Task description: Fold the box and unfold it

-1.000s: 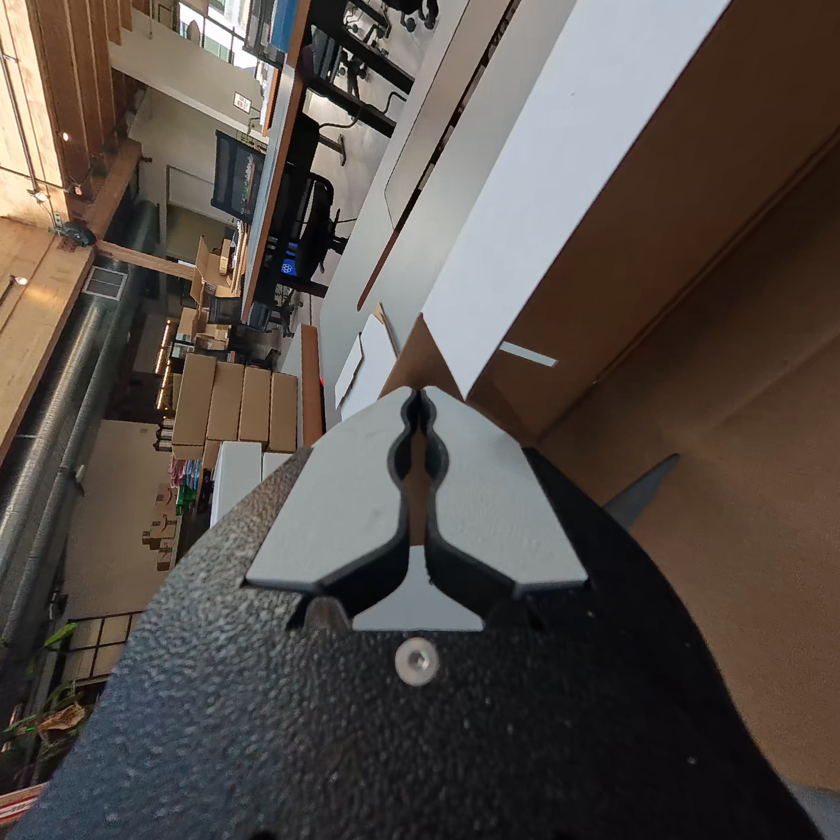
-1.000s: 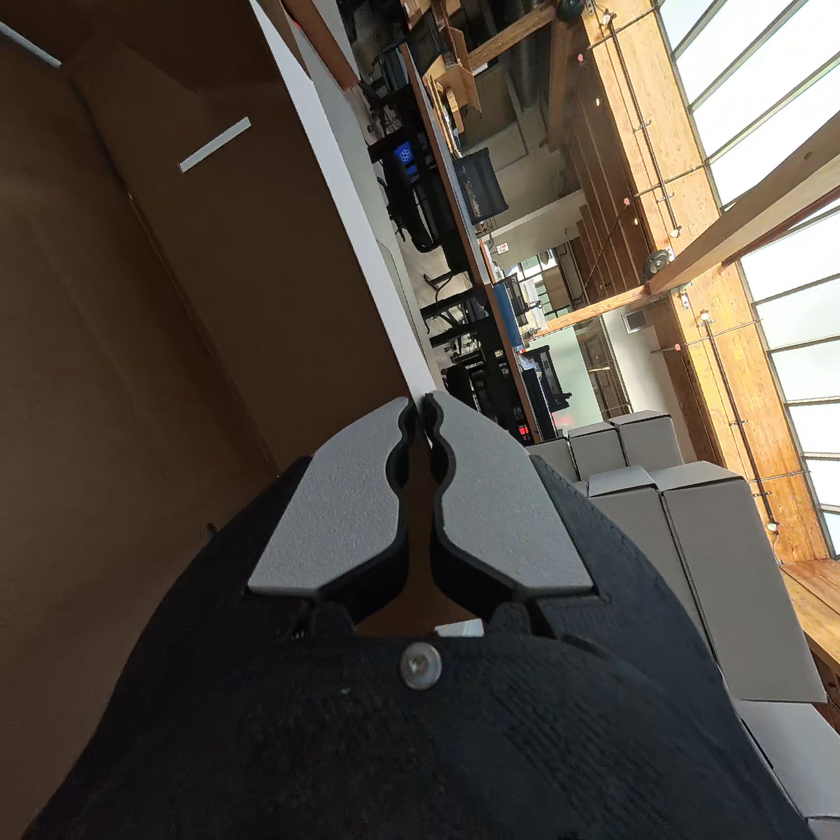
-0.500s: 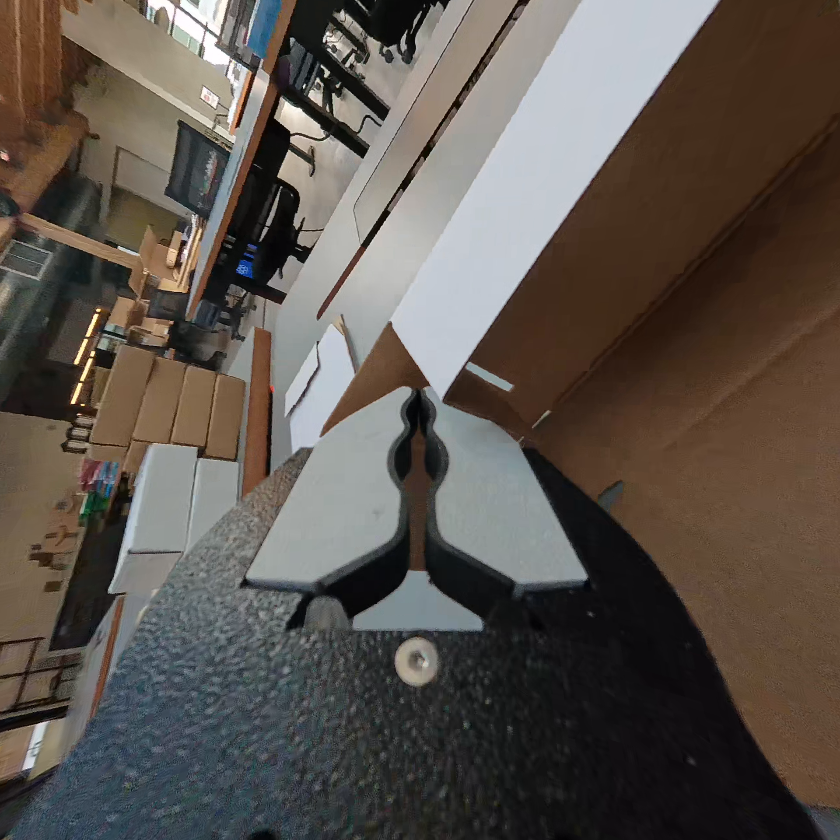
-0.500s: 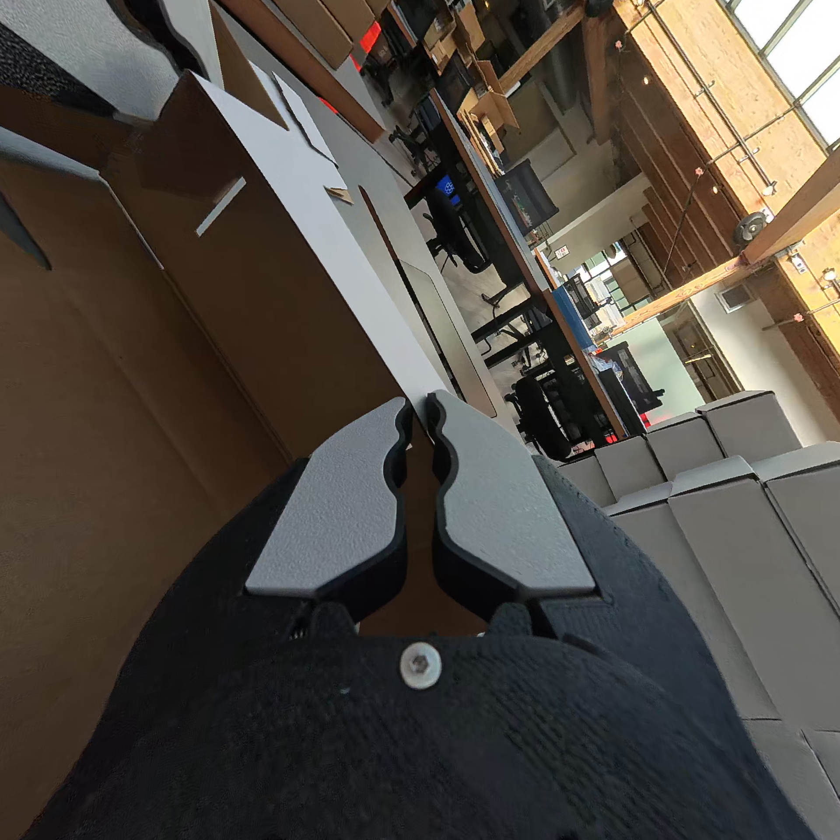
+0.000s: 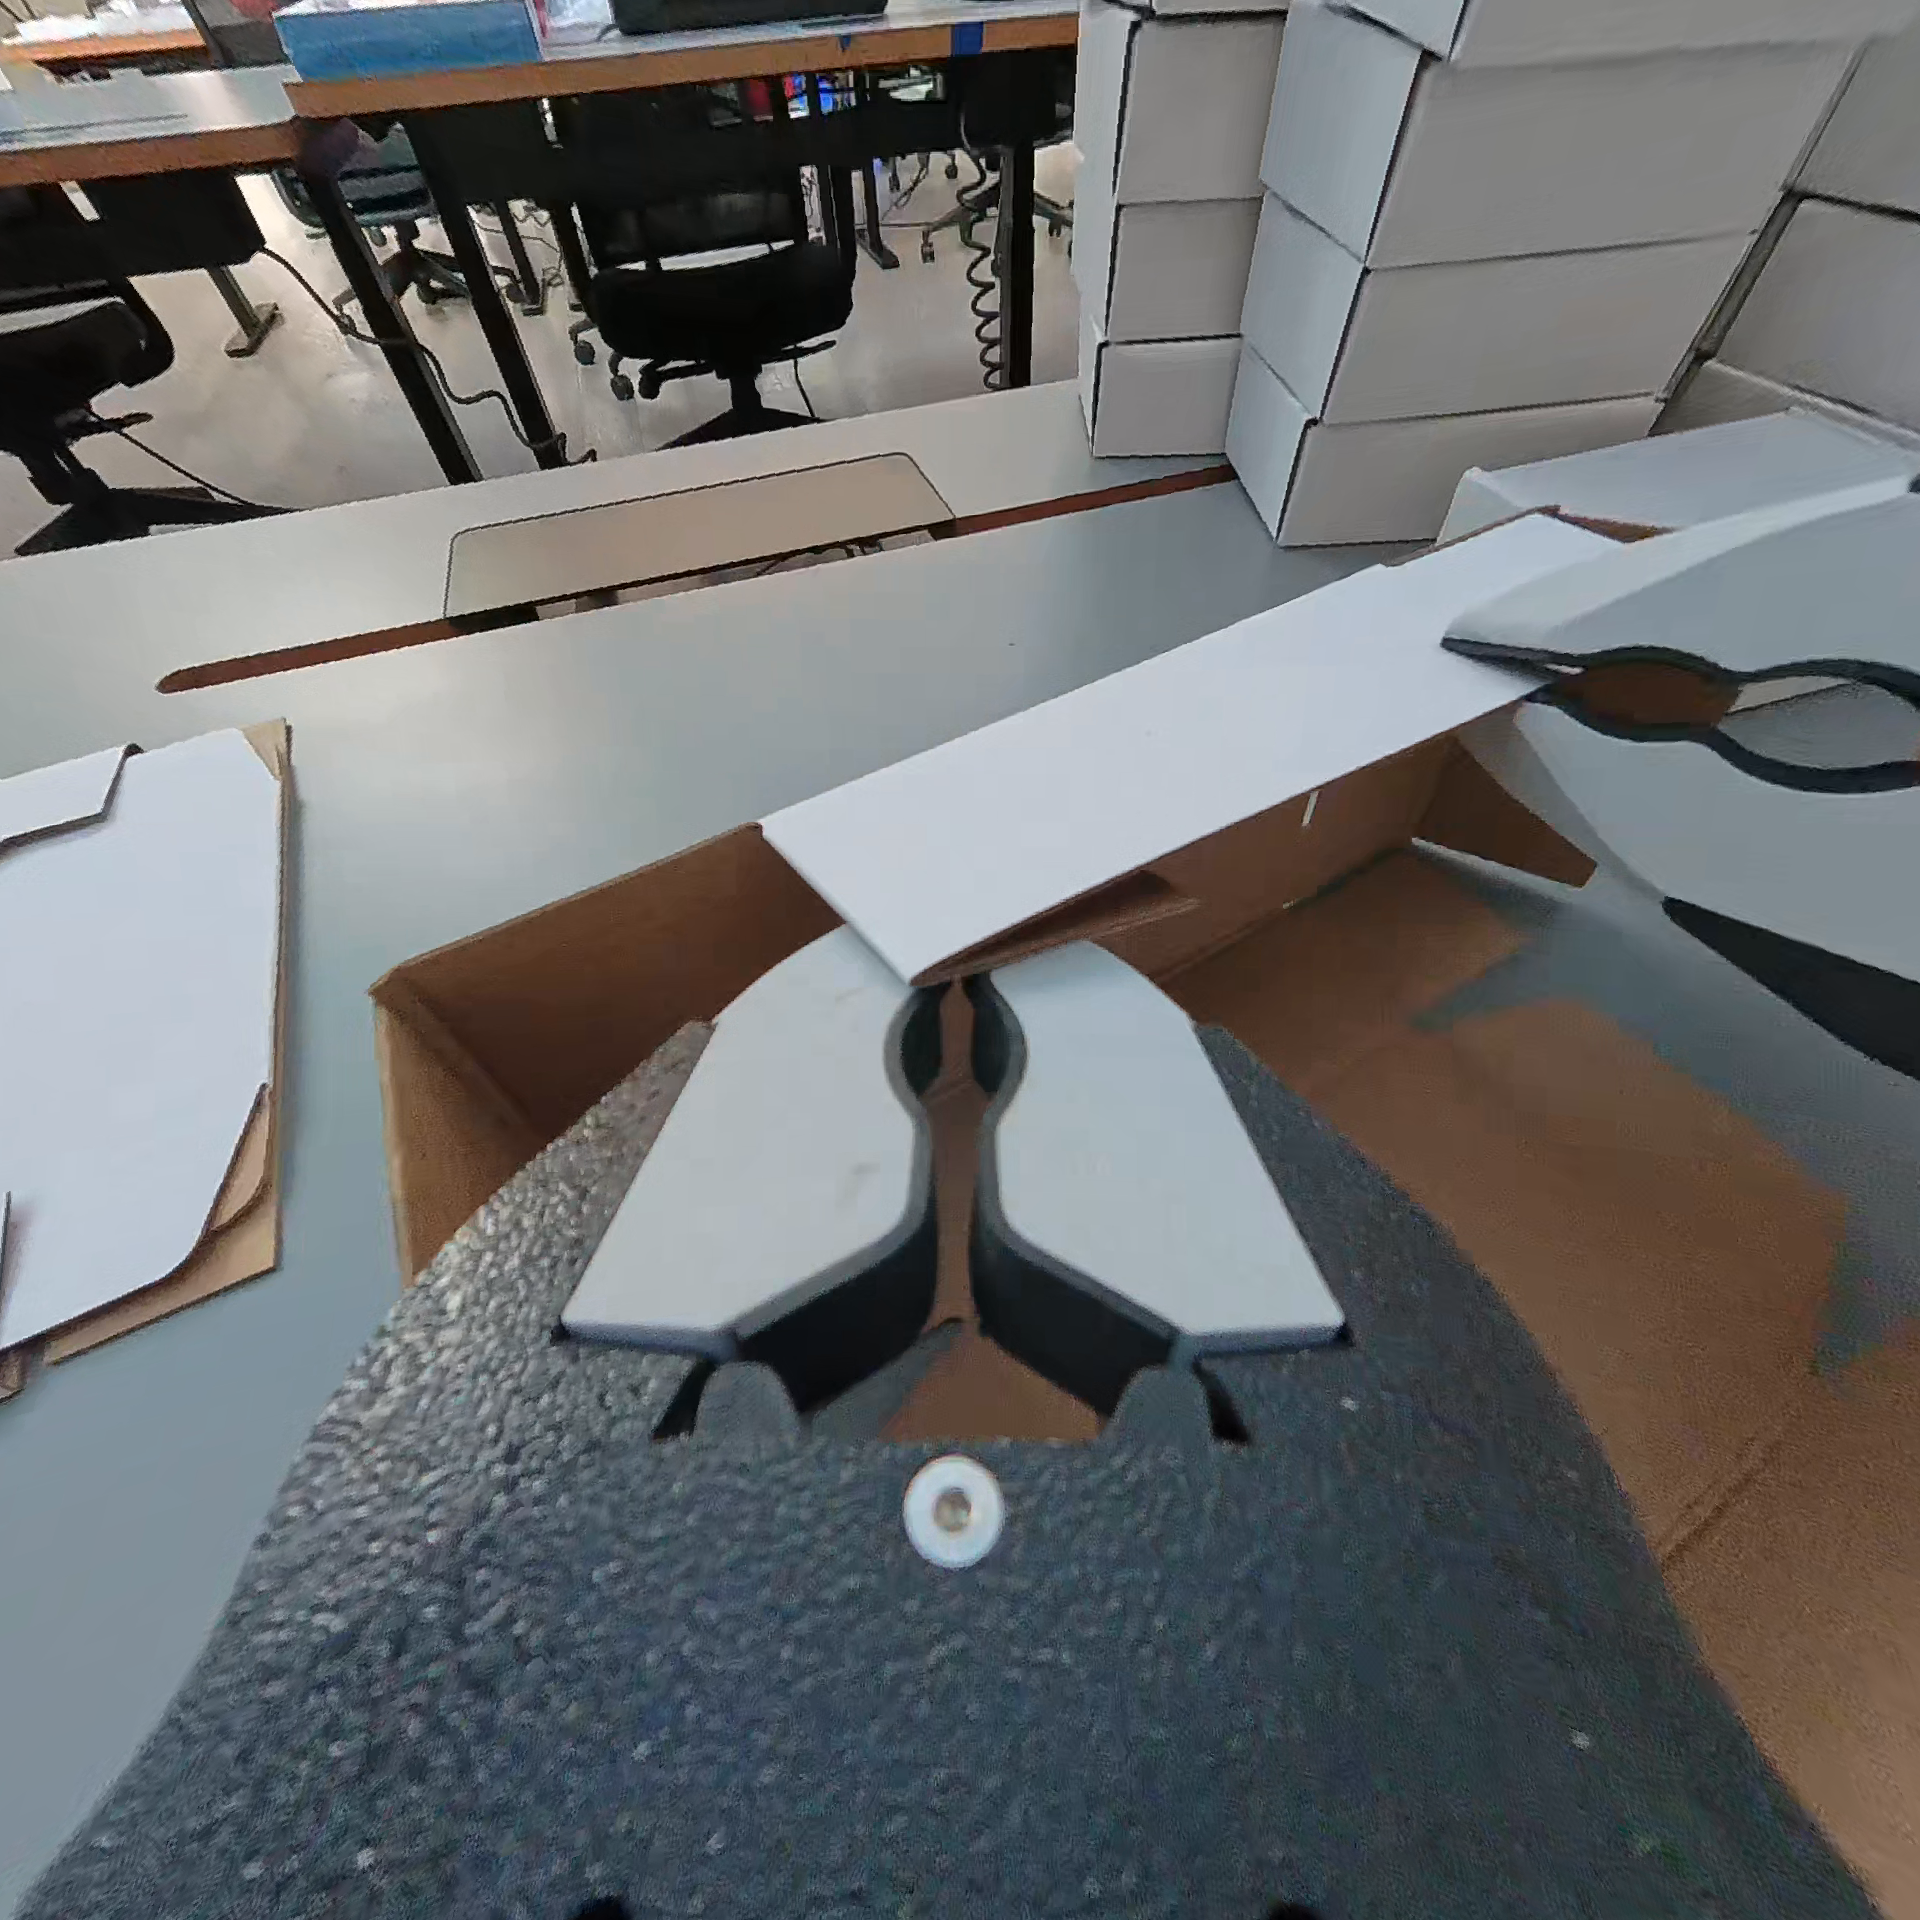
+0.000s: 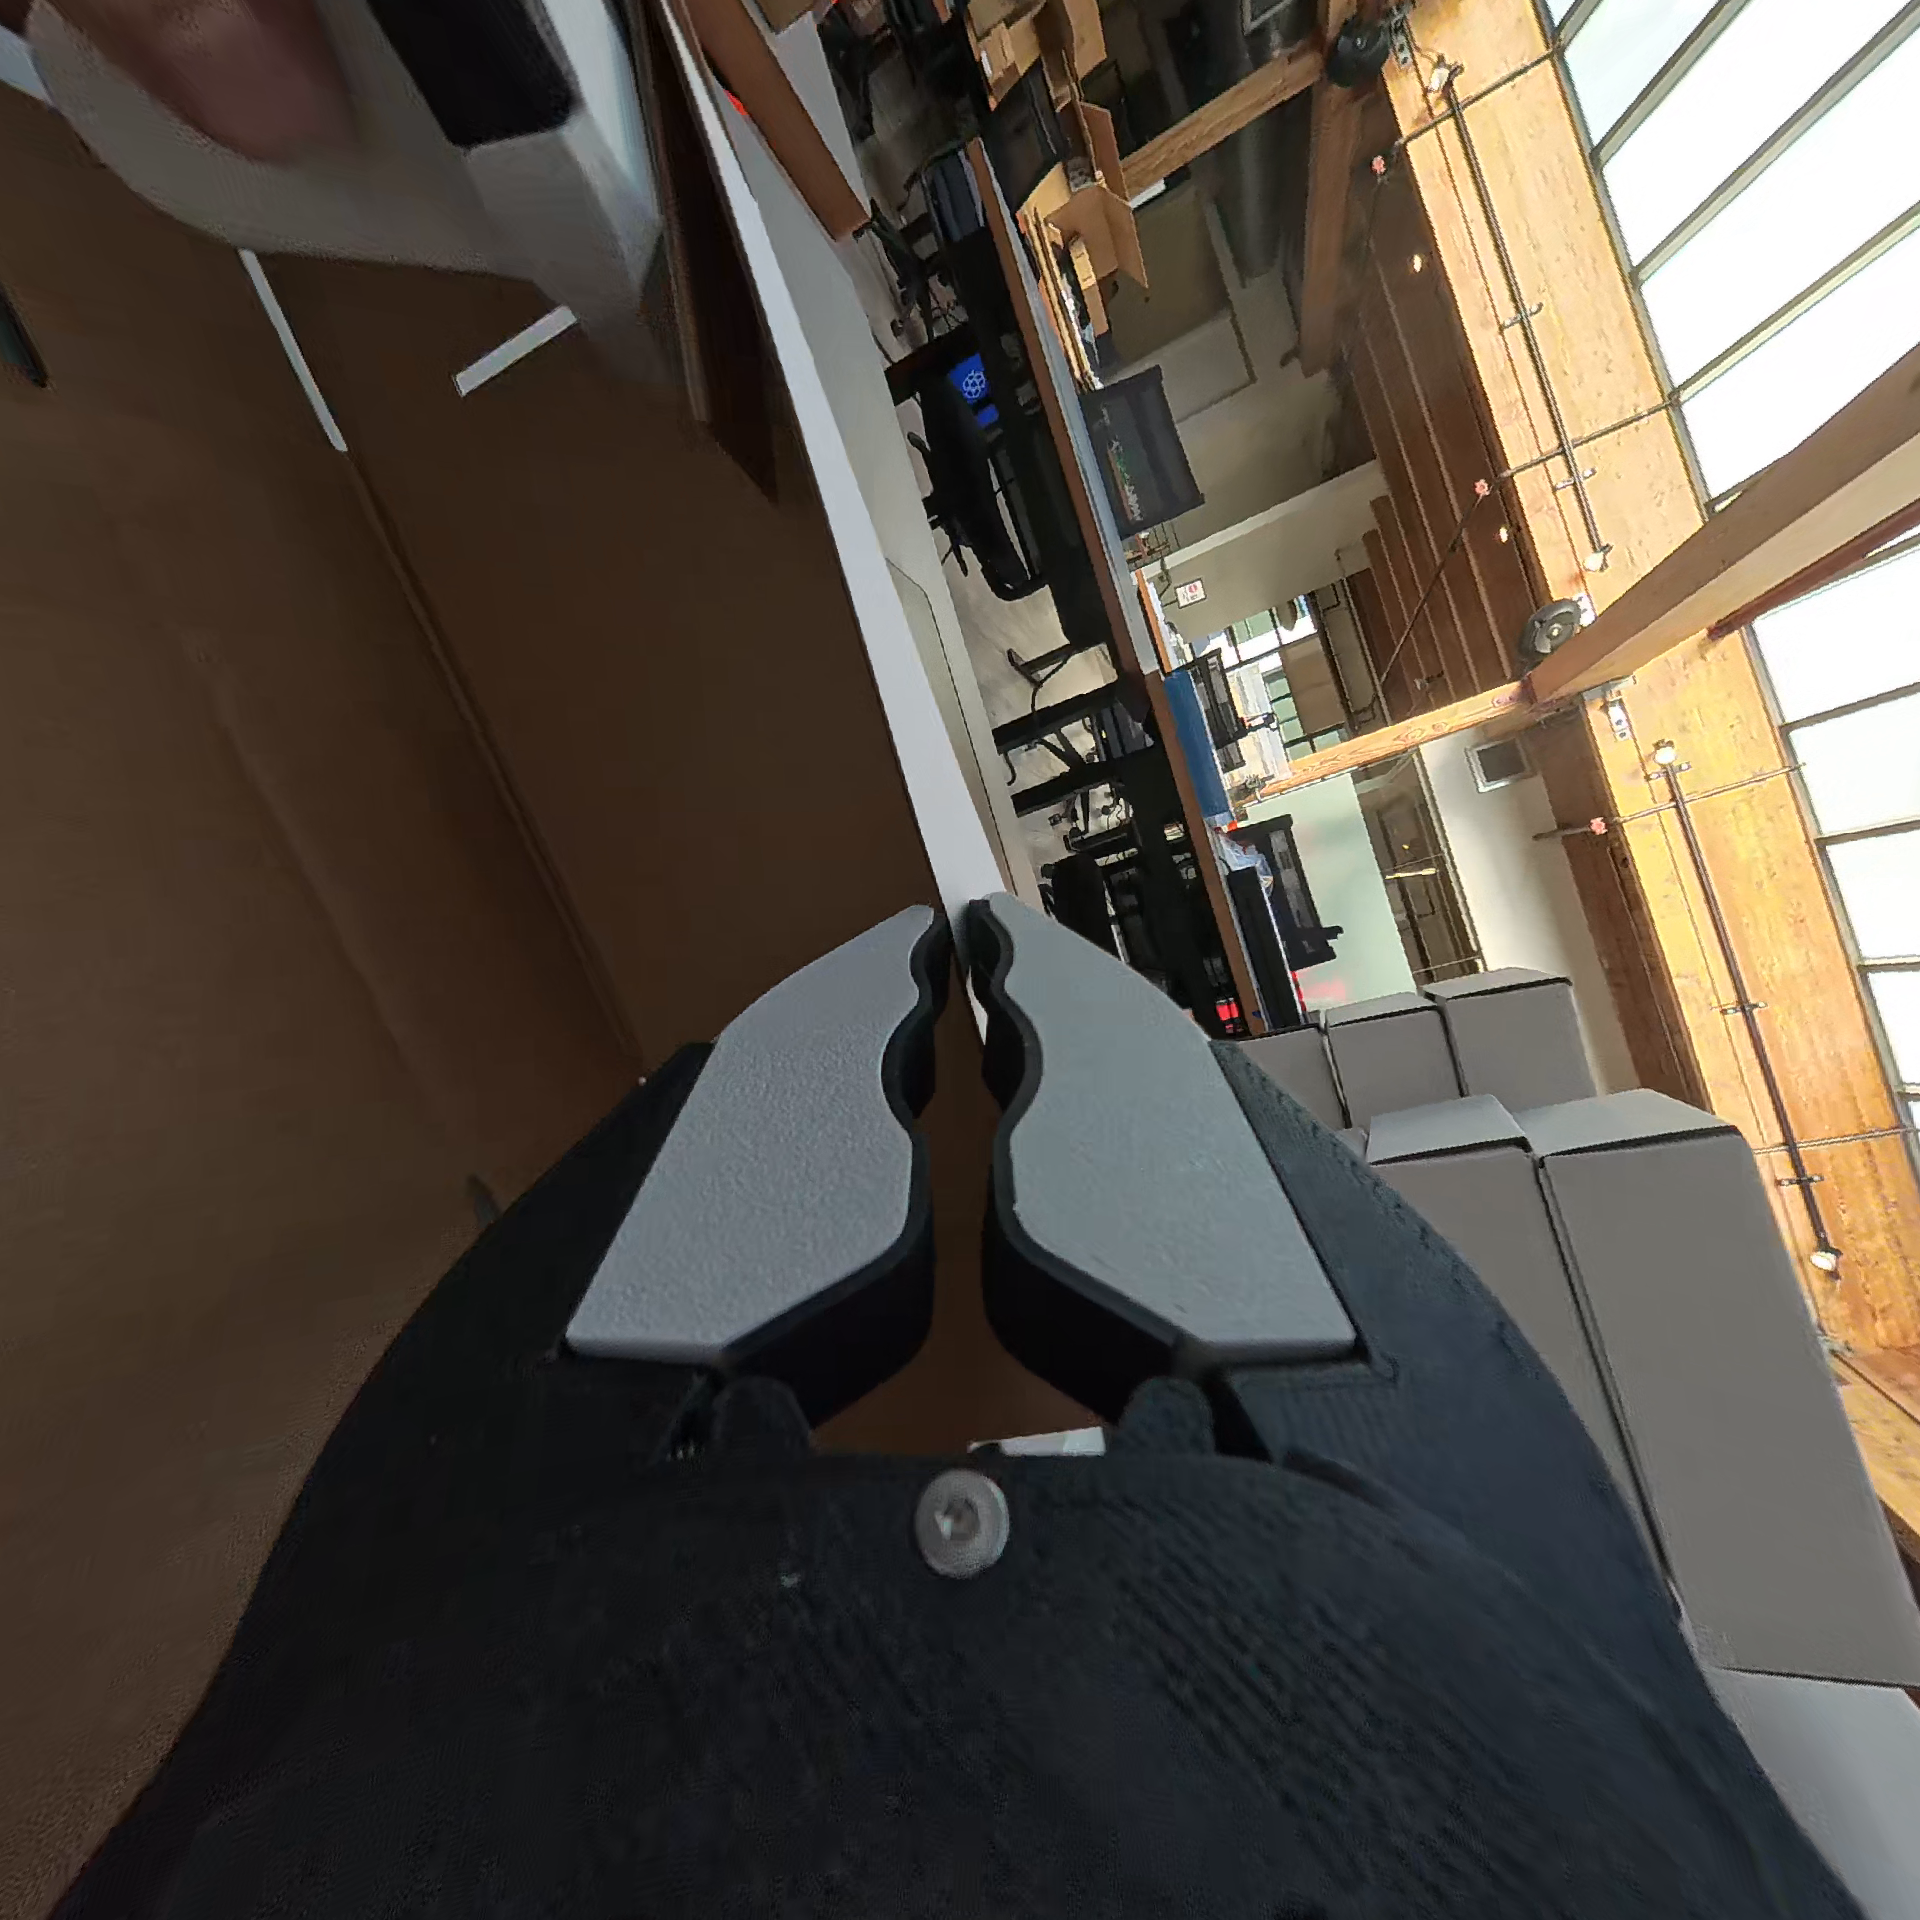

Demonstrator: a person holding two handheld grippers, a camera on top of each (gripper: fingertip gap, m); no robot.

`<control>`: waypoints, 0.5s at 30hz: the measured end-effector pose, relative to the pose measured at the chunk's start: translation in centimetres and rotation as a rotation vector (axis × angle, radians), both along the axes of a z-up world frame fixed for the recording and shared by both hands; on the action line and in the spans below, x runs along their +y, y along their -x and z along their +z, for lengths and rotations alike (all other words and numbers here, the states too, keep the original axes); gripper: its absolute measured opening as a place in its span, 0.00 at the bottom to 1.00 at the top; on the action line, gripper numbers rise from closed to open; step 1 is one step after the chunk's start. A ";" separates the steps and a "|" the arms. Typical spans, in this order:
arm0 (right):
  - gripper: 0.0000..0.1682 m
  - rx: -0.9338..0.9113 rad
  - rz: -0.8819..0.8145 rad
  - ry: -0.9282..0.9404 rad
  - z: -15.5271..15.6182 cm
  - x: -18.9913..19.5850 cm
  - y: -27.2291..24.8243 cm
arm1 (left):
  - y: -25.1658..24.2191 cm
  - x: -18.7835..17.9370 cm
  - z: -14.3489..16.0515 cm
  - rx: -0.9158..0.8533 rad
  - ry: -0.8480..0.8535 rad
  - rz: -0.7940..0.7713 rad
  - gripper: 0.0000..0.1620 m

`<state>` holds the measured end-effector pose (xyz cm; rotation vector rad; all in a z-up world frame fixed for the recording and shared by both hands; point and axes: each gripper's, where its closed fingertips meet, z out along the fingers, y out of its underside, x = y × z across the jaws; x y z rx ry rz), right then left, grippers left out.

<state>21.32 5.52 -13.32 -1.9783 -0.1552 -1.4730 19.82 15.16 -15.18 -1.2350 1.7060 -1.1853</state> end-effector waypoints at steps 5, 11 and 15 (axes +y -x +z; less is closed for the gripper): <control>0.02 -0.068 -0.020 0.073 0.3 -0.7 0.0 | -0.1 -1.4 1.5 -0.086 0.267 -0.054 0.00; 0.03 -0.003 -0.008 0.073 0.1 0.5 -0.1 | -0.3 2.3 -2.2 0.138 -0.100 0.033 0.00; 0.03 0.078 0.020 -0.027 0.0 0.6 -1.3 | 0.6 6.4 -4.5 0.404 -0.325 0.020 0.00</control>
